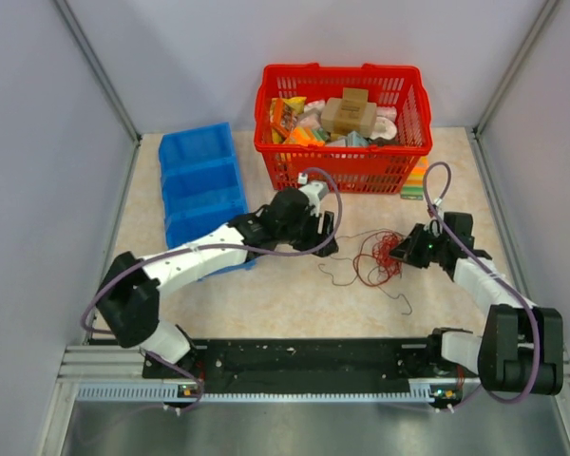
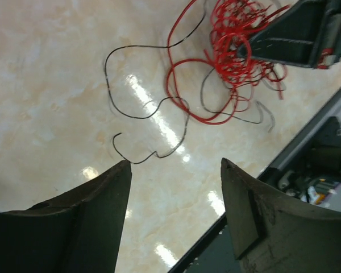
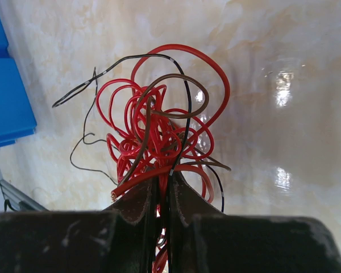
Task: Untangle the cables
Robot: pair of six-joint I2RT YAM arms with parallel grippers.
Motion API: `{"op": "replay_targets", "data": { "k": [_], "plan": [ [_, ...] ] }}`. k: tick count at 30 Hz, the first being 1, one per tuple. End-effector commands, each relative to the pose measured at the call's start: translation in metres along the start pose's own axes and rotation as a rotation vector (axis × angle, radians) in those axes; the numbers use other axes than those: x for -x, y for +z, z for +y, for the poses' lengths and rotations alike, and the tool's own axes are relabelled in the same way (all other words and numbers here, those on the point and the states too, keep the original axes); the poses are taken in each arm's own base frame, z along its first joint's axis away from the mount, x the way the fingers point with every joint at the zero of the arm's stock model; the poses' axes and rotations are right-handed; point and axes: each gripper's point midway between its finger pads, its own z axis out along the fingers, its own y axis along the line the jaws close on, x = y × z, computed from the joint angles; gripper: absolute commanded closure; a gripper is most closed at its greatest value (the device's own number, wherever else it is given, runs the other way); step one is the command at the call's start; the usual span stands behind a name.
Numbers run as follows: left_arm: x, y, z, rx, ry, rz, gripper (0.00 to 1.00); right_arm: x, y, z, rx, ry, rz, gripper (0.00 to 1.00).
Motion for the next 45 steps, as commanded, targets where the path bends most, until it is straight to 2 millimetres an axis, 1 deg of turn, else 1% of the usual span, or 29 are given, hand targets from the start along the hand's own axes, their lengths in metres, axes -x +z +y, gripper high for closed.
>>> {"op": "replay_targets", "data": {
  "k": [1,3,4,6,8,9,10,13,17,19,22,27,28,29,32,33,35,36,38,39,40,41,42,43,45],
  "plan": [
    [-0.014,0.024,0.018,0.124,0.103,0.037,0.29,0.005,0.004,0.020,0.102,-0.062,0.002,0.95],
    [-0.026,0.040,0.029,0.198,0.124,0.070,0.24,0.004,0.005,0.022,0.110,-0.061,0.010,0.95],
    [-0.034,0.049,0.033,0.221,0.104,0.099,0.24,0.005,0.006,0.021,0.106,-0.062,0.012,0.95],
    [-0.044,0.063,0.034,0.224,0.046,0.132,0.24,0.006,0.006,0.021,0.104,-0.060,0.010,0.96],
    [-0.049,0.076,0.032,0.221,0.009,0.128,0.27,0.006,0.007,0.020,0.102,-0.060,0.010,0.96],
    [-0.050,0.082,0.034,0.234,-0.009,0.123,0.27,0.005,0.007,0.020,0.102,-0.058,0.013,0.96],
    [-0.054,0.088,0.041,0.272,-0.026,0.126,0.27,0.005,0.007,0.020,0.100,-0.060,0.011,0.96],
    [-0.056,0.097,0.056,0.371,-0.083,0.124,0.27,0.005,0.007,0.019,0.095,-0.060,0.010,0.96],
    [-0.053,0.106,0.059,0.392,-0.081,0.100,0.32,0.008,0.006,0.020,0.091,-0.064,-0.001,0.96],
    [-0.050,0.110,0.061,0.403,-0.065,0.088,0.32,0.007,0.006,0.020,0.092,-0.058,0.003,0.96],
    [-0.046,0.113,0.061,0.411,-0.057,0.076,0.35,0.007,0.007,0.021,0.097,-0.057,0.005,0.96],
    [-0.039,0.113,0.065,0.446,-0.008,0.052,0.45,0.006,0.009,0.021,0.097,-0.058,0.009,0.96],
    [-0.035,0.112,0.063,0.443,-0.001,0.045,0.47,0.005,0.009,0.022,0.100,-0.060,0.011,0.96],
    [-0.036,0.111,0.061,0.437,0.001,0.051,0.48,0.005,0.009,0.023,0.101,-0.061,0.012,0.96],
    [-0.037,0.099,0.054,0.412,-0.045,0.056,0.43,0.005,0.009,0.023,0.099,-0.061,0.012,0.96],
    [-0.036,0.094,0.050,0.397,-0.064,0.041,0.39,0.006,0.009,0.022,0.097,-0.061,0.010,0.96],
    [-0.038,0.084,0.052,0.394,-0.097,0.009,0.31,0.006,0.010,0.022,0.099,-0.062,0.009,0.97],
    [-0.035,0.081,0.052,0.399,-0.116,-0.014,0.25,0.005,0.010,0.023,0.099,-0.062,0.010,0.97],
    [-0.032,0.078,0.056,0.420,-0.143,-0.046,0.21,0.005,0.010,0.023,0.101,-0.057,0.011,0.97],
    [-0.030,0.080,0.058,0.428,-0.149,-0.056,0.20,0.004,0.011,0.022,0.100,-0.055,0.015,0.97],
    [-0.034,0.083,0.064,0.455,-0.161,-0.038,0.20,0.004,0.011,0.023,0.103,-0.059,0.016,0.97],
    [-0.034,0.086,0.066,0.478,-0.192,-0.030,0.23,0.005,0.010,0.023,0.103,-0.061,0.015,0.97],
    [-0.029,0.089,0.066,0.498,-0.207,-0.023,0.27,0.005,0.010,0.023,0.101,-0.060,0.015,0.97],
    [-0.030,0.090,0.068,0.528,-0.215,-0.002,0.30,0.004,0.010,0.023,0.099,-0.062,0.017,0.97],
    [-0.028,0.094,0.070,0.553,-0.226,0.001,0.32,0.004,0.010,0.021,0.086,-0.065,0.018,0.97]
  ]
}}
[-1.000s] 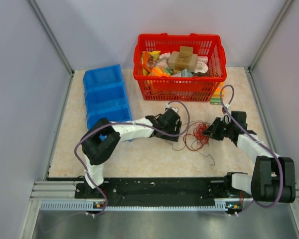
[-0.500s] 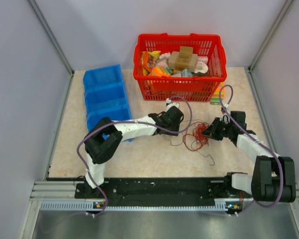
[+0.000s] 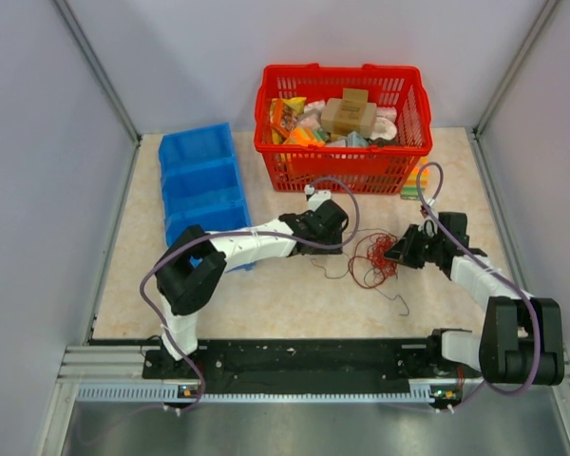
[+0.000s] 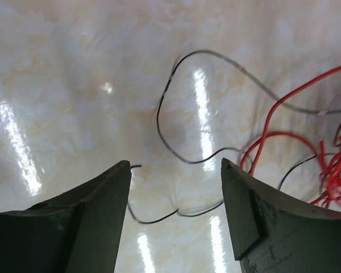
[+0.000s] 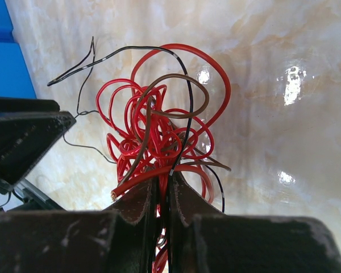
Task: Untangle the cables
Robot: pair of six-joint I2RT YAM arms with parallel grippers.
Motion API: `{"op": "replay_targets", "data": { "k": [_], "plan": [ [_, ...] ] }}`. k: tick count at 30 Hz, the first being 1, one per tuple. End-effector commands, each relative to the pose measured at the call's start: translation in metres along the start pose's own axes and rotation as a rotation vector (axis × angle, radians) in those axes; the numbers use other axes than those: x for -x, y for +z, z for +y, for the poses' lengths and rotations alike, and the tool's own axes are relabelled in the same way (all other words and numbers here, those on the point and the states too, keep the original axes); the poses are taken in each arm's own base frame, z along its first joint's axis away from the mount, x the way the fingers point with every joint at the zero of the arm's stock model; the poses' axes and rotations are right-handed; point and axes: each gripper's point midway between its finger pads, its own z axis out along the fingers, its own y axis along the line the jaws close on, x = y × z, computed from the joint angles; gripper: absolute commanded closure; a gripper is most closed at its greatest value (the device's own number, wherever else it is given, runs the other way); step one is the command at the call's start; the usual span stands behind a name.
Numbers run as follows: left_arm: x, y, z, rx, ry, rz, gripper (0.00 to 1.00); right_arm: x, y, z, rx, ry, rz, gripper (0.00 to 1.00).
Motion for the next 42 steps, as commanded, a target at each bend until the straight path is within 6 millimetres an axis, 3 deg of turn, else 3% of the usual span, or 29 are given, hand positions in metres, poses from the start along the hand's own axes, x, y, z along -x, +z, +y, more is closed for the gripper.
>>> {"op": "replay_targets", "data": {
  "k": [1,6,10,15,18,19,22,23,28,31,34,38,39,42],
  "plan": [
    [0.024,0.003,-0.010,0.041,-0.087,-0.043,0.32,0.015,-0.001,0.010,0.023,-0.054,-0.038,0.97],
    [0.024,0.016,-0.012,0.041,-0.072,-0.046,0.31,0.015,-0.001,0.009,0.014,-0.060,-0.041,0.97],
    [0.009,0.026,-0.011,0.050,-0.050,0.007,0.51,0.015,0.000,0.008,0.013,-0.056,-0.038,0.97],
    [0.006,0.026,-0.008,0.053,-0.034,0.013,0.58,0.014,0.000,0.008,0.012,-0.053,-0.035,0.97],
    [0.010,0.022,-0.006,0.056,-0.014,-0.002,0.85,0.015,0.000,0.007,0.008,-0.052,-0.039,0.97],
    [0.014,0.019,-0.006,0.059,-0.007,-0.011,1.00,0.016,0.000,0.007,0.003,-0.051,-0.039,0.97],
    [0.036,-0.003,0.003,0.081,0.024,-0.092,1.00,0.019,-0.001,-0.005,-0.074,-0.040,-0.058,0.97],
    [0.049,-0.017,0.007,0.087,0.031,-0.140,1.00,0.021,-0.003,-0.015,-0.132,-0.027,-0.067,0.97],
    [0.126,-0.122,0.049,0.174,0.009,-0.493,1.00,0.029,-0.014,-0.049,-0.356,0.021,-0.116,0.92],
    [0.166,-0.192,0.069,0.167,-0.024,-0.738,1.00,0.029,-0.015,-0.053,-0.383,0.029,-0.121,0.86],
    [0.183,-0.244,0.076,0.103,0.058,-0.890,1.00,0.026,-0.012,-0.057,-0.389,0.040,-0.111,0.73],
    [0.204,-0.315,0.083,0.033,0.045,-1.041,1.00,0.021,-0.005,-0.062,-0.393,0.065,-0.079,0.80],
    [0.208,-0.331,0.091,0.047,0.031,-1.068,1.00,0.021,-0.004,-0.063,-0.400,0.069,-0.073,0.83],
    [0.217,-0.373,0.114,0.117,0.022,-1.152,1.00,0.022,-0.004,-0.066,-0.412,0.076,-0.070,0.83]
  ]
}}
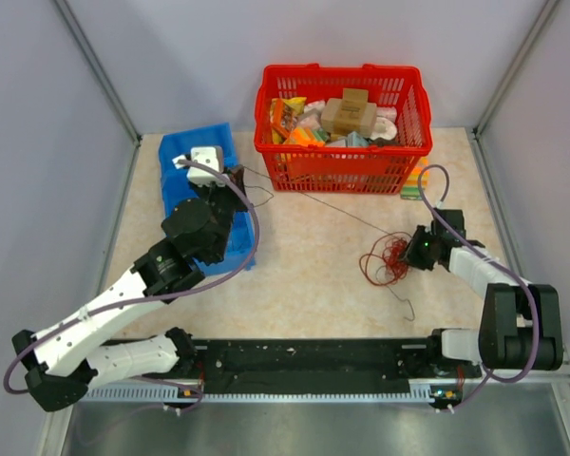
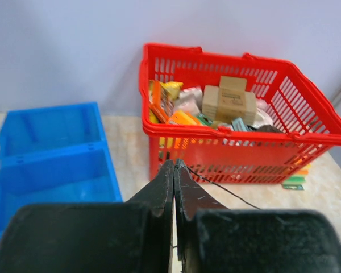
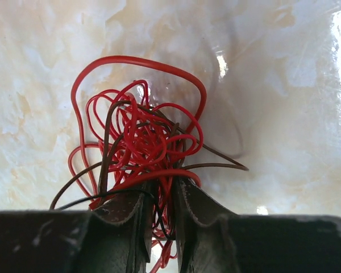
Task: Untangle the cables
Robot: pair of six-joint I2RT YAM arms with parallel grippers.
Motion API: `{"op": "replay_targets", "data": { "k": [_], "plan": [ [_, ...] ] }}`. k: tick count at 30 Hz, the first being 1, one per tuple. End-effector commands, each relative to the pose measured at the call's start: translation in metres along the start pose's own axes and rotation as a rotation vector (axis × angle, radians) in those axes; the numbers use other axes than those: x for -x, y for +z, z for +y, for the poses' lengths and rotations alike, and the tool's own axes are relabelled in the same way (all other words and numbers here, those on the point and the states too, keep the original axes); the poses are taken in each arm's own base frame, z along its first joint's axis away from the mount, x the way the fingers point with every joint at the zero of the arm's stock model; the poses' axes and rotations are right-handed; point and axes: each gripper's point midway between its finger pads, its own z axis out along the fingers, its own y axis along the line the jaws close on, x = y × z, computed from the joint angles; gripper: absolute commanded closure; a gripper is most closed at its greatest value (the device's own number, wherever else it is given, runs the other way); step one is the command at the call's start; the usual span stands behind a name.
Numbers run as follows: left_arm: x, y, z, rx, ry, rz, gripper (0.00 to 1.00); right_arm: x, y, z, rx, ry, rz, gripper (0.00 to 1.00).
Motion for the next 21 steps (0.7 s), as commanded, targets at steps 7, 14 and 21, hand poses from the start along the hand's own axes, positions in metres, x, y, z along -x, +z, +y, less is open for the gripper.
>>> {"op": "replay_targets", "data": {
  "k": [7,14,21],
  "plan": [
    [0.151,-0.056,0.081,0.218,0.124,-0.307,1.00,0.013,-0.003,0.001,-0.017,-0.020,-0.038,0.47],
    [0.203,-0.085,0.107,0.271,0.099,-0.349,1.00,0.013,-0.003,0.003,-0.004,-0.025,-0.038,0.39],
    [0.242,-0.110,0.136,0.368,0.120,-0.417,1.00,0.012,-0.003,-0.004,-0.044,-0.009,-0.036,0.36]
  ]
}}
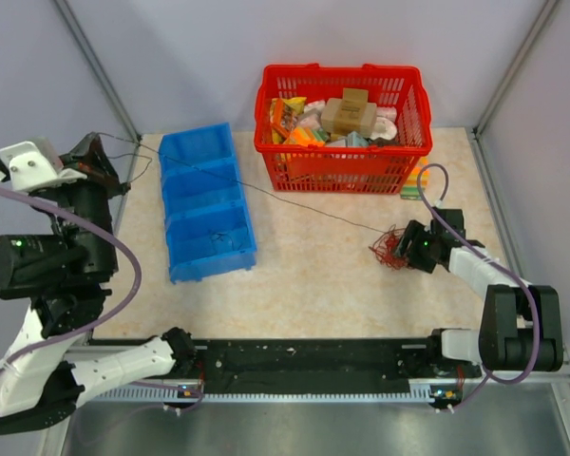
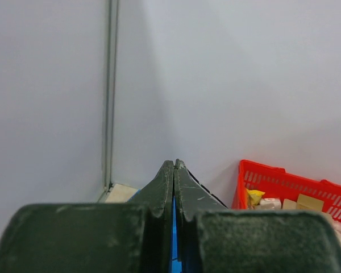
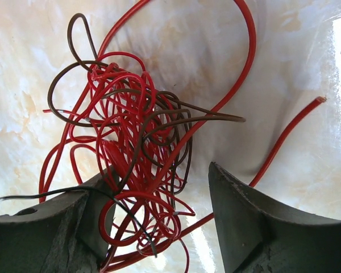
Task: Untangle the cables
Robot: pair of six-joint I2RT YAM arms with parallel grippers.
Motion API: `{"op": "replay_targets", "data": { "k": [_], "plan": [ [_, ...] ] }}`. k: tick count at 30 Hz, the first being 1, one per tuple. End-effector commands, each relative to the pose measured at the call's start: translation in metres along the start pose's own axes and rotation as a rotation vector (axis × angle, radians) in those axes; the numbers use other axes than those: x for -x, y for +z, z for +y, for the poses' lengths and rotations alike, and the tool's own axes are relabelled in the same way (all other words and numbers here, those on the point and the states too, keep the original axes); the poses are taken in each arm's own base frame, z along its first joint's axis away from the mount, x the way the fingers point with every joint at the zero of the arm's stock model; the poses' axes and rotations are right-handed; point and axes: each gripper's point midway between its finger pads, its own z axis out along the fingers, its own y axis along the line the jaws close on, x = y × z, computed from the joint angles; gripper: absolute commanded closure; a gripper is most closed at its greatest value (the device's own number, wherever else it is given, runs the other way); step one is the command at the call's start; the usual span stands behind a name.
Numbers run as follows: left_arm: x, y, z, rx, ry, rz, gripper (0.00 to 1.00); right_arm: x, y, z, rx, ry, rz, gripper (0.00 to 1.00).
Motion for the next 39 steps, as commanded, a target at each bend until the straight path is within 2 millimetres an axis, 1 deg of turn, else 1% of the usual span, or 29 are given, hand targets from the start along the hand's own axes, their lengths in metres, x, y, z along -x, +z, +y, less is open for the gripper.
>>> {"op": "replay_targets", "data": {
  "k": [1,4,7,10,12,14,16,17,20,22,25,29,32,33,34,36,39],
  "plan": [
    [0.044,0.004,0.027,0.081,0.064,-0.073,1.00,0.010,-0.003,-0.005,-0.048,-0.008,-0.031,0.35],
    [0.080,0.007,0.040,0.101,0.072,-0.119,1.00,0.009,-0.002,-0.006,-0.048,-0.004,-0.027,0.34],
    [0.096,0.009,0.043,0.104,0.079,-0.141,1.00,0.010,-0.001,-0.004,-0.045,-0.006,-0.025,0.33],
    [0.107,0.007,0.055,0.145,0.060,-0.148,1.00,0.009,-0.002,-0.005,-0.048,-0.005,-0.025,0.30],
    [0.110,0.007,0.054,0.130,0.049,-0.153,1.00,0.009,-0.002,-0.005,-0.045,-0.008,-0.027,0.30],
    [0.104,0.009,0.048,0.122,0.073,-0.134,1.00,0.010,-0.002,-0.005,-0.046,-0.006,-0.029,0.28],
    [0.099,0.012,0.048,0.162,0.122,-0.111,1.00,0.009,-0.001,-0.006,-0.049,-0.005,-0.023,0.28],
    [0.100,0.012,0.050,0.177,0.122,-0.112,1.00,0.010,-0.001,-0.006,-0.052,-0.002,-0.025,0.28],
    [0.111,0.009,0.062,0.204,0.075,-0.124,1.00,0.012,-0.001,-0.011,-0.086,0.012,-0.033,0.27],
    [0.125,0.003,0.081,0.245,0.006,-0.156,1.00,0.012,0.000,-0.023,-0.145,0.047,-0.028,0.27],
    [0.137,-0.003,0.095,0.243,-0.035,-0.187,1.00,0.012,-0.001,-0.035,-0.187,0.096,-0.021,0.27],
    [0.133,-0.003,0.097,0.265,0.023,-0.169,1.00,0.015,-0.005,-0.036,-0.190,0.097,-0.049,0.25],
    [0.132,-0.007,0.104,0.285,0.018,-0.169,1.00,0.017,-0.010,-0.036,-0.181,0.100,-0.075,0.23],
    [0.130,-0.007,0.104,0.282,0.002,-0.164,1.00,0.017,-0.011,-0.035,-0.173,0.093,-0.075,0.23],
    [0.126,-0.006,0.099,0.263,-0.015,-0.159,1.00,0.017,-0.011,-0.033,-0.160,0.087,-0.075,0.23],
    [0.104,0.001,0.069,0.165,0.000,-0.115,1.00,0.016,-0.009,-0.031,-0.145,0.083,-0.069,0.23],
    [0.064,0.011,0.014,0.022,0.020,-0.023,1.00,0.015,-0.006,-0.027,-0.119,0.075,-0.054,0.24]
  ]
}}
